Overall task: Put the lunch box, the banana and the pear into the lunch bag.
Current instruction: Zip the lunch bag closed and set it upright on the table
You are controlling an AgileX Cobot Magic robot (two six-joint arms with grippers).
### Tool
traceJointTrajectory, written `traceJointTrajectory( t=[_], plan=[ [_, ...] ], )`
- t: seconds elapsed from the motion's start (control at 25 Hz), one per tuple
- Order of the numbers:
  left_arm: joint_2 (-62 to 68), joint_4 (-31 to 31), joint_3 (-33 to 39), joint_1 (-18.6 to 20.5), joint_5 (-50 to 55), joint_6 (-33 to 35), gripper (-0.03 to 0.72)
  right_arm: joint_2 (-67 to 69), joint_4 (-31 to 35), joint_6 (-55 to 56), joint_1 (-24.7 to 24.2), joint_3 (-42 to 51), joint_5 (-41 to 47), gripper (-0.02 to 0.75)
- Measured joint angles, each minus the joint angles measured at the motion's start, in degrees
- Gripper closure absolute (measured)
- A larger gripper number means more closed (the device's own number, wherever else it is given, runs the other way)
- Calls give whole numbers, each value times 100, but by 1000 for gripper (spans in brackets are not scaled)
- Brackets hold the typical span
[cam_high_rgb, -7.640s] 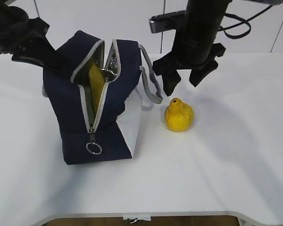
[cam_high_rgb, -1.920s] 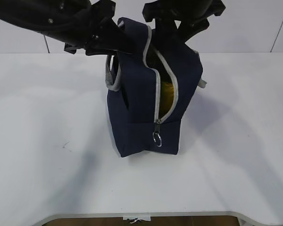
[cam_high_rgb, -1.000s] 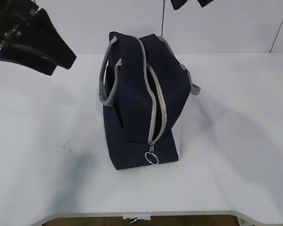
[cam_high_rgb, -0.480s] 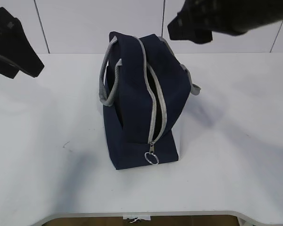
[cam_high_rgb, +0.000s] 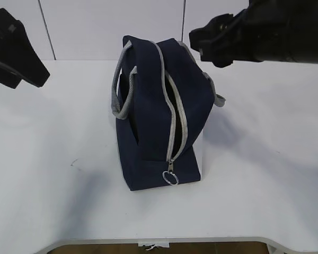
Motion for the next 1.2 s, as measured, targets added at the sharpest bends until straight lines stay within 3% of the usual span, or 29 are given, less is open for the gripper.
traceJointTrajectory(
  t=[0.08, 0.28, 0.44, 0.92, 1.2],
  plan=[
    [0, 0, 0, 0, 0, 0, 191, -91, -216, -38, 188, 548, -913, 291],
    [0, 0, 0, 0, 0, -7, 191, -272, -319, 32, 620, 1786, -2127, 290],
    [0, 0, 0, 0, 0, -7, 191, -371, -331, 443, 686, 2733, -2930, 290],
    [0, 0, 0, 0, 9, -7, 192, -183, -1448, 1495, 686, 3576, -3283, 290],
    [0, 0, 0, 0, 9, -7, 208, 797, -1860, 1746, 686, 3576, -4153, 290]
  ],
)
